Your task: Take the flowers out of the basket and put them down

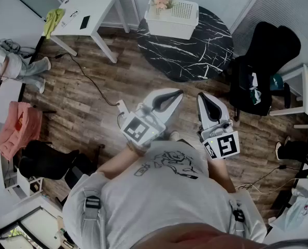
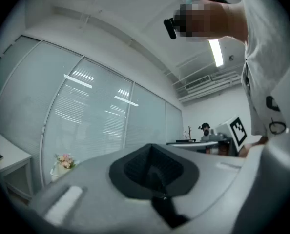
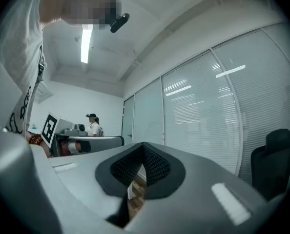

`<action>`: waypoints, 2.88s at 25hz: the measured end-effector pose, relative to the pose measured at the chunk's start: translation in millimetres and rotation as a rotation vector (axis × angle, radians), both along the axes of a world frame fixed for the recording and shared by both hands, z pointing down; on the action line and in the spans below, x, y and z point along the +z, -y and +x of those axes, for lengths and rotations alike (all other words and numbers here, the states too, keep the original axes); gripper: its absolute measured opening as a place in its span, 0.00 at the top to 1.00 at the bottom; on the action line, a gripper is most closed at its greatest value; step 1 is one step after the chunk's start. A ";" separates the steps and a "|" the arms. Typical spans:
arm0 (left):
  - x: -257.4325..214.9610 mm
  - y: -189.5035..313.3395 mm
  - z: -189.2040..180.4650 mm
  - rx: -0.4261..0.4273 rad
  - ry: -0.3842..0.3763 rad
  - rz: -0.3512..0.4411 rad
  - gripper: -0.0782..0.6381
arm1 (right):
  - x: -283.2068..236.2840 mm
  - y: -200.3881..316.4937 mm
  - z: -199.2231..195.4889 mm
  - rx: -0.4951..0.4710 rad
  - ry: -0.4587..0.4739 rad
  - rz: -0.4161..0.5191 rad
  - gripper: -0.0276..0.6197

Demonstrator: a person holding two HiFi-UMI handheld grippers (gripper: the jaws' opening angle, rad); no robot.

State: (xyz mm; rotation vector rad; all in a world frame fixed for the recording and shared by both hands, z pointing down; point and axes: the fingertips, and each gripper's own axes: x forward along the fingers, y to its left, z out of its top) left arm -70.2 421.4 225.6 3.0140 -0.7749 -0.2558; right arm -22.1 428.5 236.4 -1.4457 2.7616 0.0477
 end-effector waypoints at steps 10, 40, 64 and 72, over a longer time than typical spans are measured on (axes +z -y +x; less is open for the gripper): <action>2.3 -0.8 5.9 0.009 0.009 -0.001 0.89 | -4.6 -0.3 5.4 0.004 0.048 0.003 0.95; 10.1 -10.4 73.9 -0.028 0.001 -0.014 0.89 | 7.6 -9.3 65.8 -0.058 0.046 -0.006 0.95; 12.5 158.5 27.8 -0.028 -0.005 -0.001 0.89 | 10.7 157.0 11.8 -0.062 0.004 0.017 0.95; 3.7 266.6 -11.8 -0.006 -0.013 0.009 0.89 | -1.1 269.4 -34.7 -0.058 -0.001 0.022 0.95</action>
